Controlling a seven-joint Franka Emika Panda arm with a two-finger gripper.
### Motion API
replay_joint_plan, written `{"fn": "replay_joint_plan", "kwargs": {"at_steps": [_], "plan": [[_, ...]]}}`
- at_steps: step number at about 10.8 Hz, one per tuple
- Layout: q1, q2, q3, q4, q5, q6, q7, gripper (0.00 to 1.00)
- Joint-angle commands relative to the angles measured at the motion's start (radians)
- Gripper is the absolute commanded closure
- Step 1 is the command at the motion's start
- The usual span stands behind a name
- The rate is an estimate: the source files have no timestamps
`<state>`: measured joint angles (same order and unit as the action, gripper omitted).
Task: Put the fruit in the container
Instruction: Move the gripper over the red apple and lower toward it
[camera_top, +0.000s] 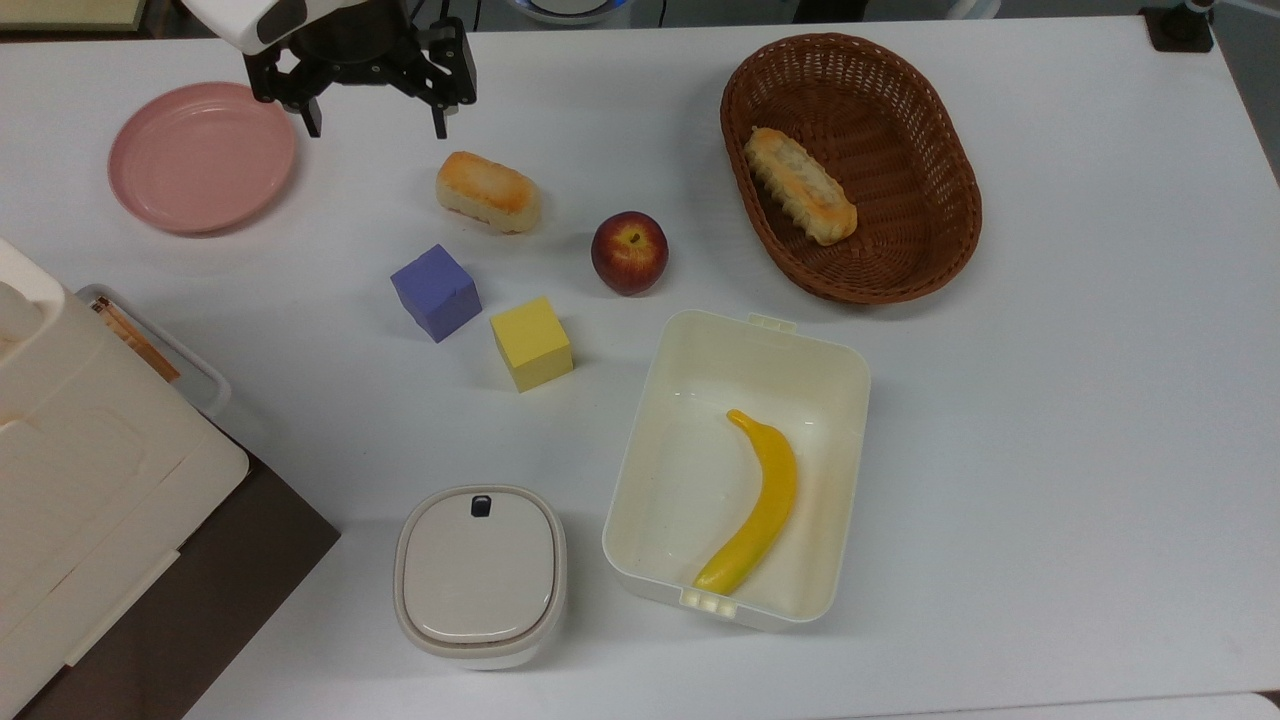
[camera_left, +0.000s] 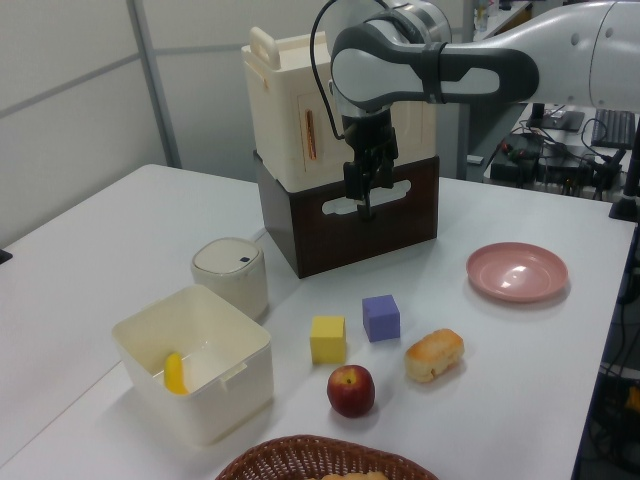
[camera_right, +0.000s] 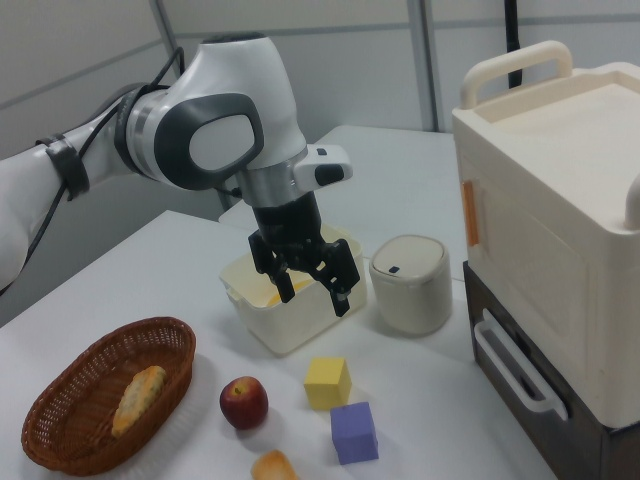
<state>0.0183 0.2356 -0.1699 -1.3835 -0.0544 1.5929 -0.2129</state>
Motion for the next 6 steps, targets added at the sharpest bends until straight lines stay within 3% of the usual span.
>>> {"fn": "replay_joint_plan", "kwargs": {"at_steps": [1, 6], "plan": [[0.005, -0.027, -0.005, -0.022, 0.022, 0.016, 0.014, 0.0], [0.011, -0.024, 0.003, -0.026, 0.021, 0.013, 0.001, 0.0]]}}
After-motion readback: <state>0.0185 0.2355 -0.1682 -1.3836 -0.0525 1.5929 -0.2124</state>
